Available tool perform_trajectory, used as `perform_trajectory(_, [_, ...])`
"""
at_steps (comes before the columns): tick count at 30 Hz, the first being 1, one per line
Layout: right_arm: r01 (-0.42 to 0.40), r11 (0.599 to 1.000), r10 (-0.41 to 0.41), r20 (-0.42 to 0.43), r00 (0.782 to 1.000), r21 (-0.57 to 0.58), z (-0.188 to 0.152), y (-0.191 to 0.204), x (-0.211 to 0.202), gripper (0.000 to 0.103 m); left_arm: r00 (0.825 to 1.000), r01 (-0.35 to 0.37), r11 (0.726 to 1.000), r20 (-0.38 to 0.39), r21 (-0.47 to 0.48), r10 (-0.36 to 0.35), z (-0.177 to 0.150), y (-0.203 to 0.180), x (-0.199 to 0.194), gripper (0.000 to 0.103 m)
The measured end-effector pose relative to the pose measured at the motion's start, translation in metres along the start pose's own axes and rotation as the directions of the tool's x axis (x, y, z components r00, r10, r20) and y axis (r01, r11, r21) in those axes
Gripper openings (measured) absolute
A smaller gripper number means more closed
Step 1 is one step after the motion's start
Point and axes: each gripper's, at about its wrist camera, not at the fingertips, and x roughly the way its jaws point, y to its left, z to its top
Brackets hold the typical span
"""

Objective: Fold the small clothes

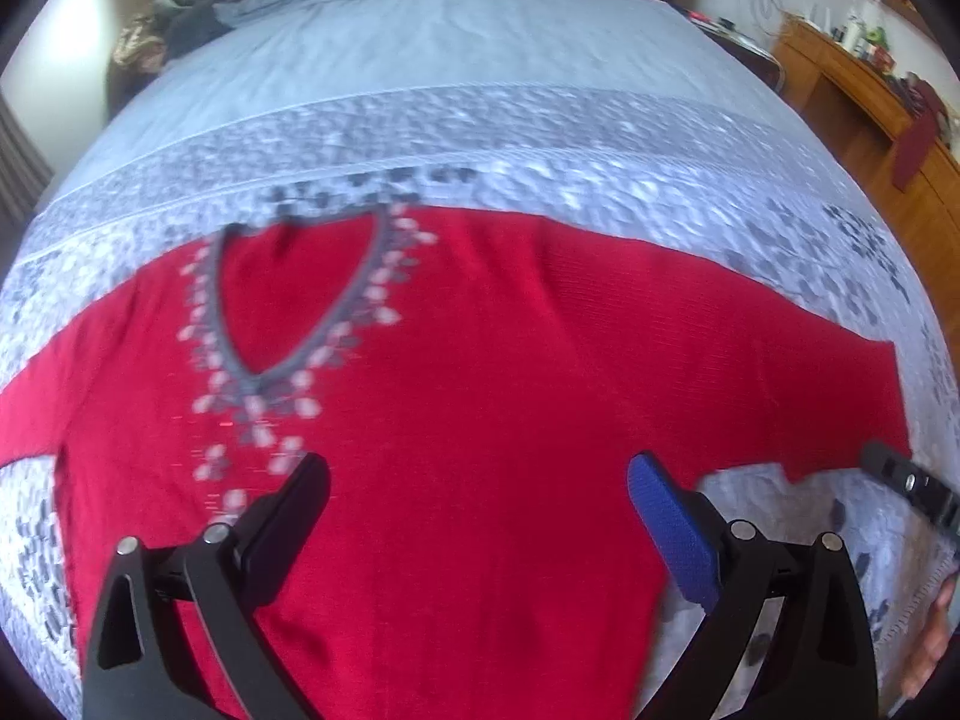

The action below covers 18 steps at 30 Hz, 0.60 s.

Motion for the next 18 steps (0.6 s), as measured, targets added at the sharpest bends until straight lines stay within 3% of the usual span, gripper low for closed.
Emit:
perform_trajectory(2, [0.068,0.998,-0.068,0.027,0.997,0.005,-0.018,-0.016,-0.016,0.031,0.998,0.065,0.998,-0.025,0.007,-0.065,0.002,-0.023,0.006,0.099])
perform_trajectory(7, [0.101,0.994,-0.104,0.07,0.992,0.045,-0.048,-0.044,-0.026,0.031,0.971,0.219,0.975,-0.109,0.04,-0.214,0.013,-0.084,0.026,0.099])
perform_trajectory(9, [0.121,0.993,-0.121,0.071,0.99,0.014,-0.048,-0.044,-0.023,0.031,0.963,0.239,0.97,-0.139,0.049,-0.23,0.018,-0.1,0.036,0.099])
perform_trajectory(14, [0.075,0.997,-0.076,0.067,0.995,0.016,-0.051,-0.049,-0.015,0.031,0.943,0.268,0.964,-0.206,0.001,-0.262,0.028,-0.114,0.061,0.093])
perform_trajectory(18, [0.034,0.998,-0.038,0.062,0.997,0.062,-0.052,-0.058,-0.011,0.034,0.935,0.285,0.958,-0.215,-0.023,-0.283,0.03,-0.119,0.062,0.092])
